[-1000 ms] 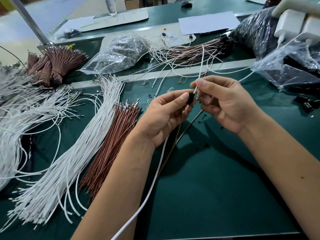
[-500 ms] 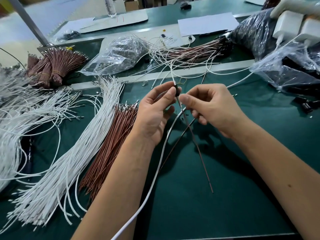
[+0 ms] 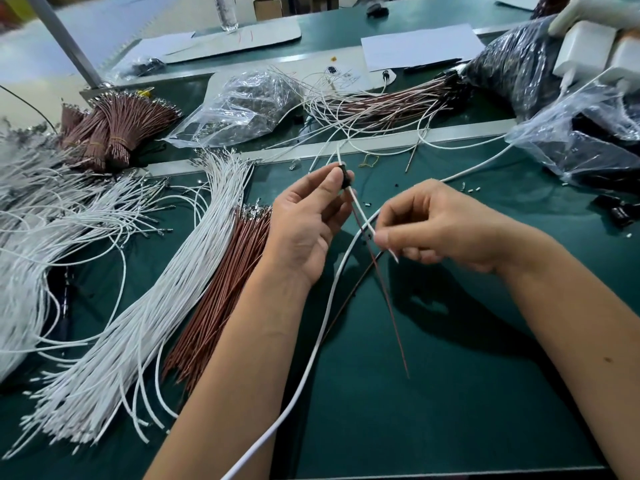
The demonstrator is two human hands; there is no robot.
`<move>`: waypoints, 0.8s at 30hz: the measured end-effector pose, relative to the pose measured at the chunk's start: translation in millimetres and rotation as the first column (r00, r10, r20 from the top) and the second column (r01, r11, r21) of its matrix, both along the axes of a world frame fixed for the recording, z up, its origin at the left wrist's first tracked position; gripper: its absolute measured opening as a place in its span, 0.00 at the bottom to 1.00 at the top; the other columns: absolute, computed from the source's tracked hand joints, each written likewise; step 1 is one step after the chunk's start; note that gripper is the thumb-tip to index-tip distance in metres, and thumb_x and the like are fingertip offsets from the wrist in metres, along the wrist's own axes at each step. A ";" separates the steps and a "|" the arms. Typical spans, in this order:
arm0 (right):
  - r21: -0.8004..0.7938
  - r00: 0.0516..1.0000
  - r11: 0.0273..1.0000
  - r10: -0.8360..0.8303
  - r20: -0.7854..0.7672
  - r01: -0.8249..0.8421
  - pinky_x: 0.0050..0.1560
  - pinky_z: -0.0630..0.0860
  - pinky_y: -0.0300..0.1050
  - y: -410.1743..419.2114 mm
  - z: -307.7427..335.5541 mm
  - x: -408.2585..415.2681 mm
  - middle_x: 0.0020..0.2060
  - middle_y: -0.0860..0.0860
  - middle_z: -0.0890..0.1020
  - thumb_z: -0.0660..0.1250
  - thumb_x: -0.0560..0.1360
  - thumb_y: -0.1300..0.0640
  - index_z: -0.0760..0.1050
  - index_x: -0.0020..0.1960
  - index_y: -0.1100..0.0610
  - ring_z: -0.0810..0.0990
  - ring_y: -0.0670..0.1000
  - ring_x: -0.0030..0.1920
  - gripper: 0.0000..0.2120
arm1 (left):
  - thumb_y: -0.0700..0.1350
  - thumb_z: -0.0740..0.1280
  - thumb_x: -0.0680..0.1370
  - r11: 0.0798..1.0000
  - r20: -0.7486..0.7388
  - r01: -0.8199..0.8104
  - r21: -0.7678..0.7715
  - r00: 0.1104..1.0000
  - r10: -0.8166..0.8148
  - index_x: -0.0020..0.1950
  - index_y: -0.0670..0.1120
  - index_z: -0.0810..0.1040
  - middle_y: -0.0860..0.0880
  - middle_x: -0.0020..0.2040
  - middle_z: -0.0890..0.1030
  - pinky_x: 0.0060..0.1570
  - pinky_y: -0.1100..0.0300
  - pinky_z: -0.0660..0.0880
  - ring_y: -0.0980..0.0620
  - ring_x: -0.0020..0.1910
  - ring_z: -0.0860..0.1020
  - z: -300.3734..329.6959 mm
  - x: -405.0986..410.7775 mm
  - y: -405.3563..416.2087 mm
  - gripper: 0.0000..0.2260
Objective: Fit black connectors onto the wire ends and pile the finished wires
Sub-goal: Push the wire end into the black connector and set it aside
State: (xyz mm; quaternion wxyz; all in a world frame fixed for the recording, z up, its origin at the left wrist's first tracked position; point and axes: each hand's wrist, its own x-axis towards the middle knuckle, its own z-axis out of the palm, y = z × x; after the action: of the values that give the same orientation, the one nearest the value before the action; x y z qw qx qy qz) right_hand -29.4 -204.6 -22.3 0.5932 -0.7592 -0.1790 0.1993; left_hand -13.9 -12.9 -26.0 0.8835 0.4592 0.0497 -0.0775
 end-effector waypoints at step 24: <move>0.080 0.994 0.992 -0.098 -0.050 0.102 0.20 0.67 0.34 17.0 -9.0 0.8 0.32 0.54 0.81 0.71 0.78 0.50 0.83 0.43 0.61 0.73 0.44 0.25 0.14 | 0.34 0.69 0.78 0.989 -0.012 0.012 0.146 1.000 -0.010 0.49 0.41 0.82 0.47 0.39 0.84 0.34 0.64 0.78 0.55 0.33 0.79 -3.5 -1.9 -6.7 0.04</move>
State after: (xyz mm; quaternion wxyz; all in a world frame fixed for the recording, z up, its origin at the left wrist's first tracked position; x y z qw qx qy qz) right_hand -28.5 -187.6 -31.3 0.6374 -0.7372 -0.1352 0.1790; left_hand -15.8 -19.6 -29.5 0.8468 0.5225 0.0578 -0.0812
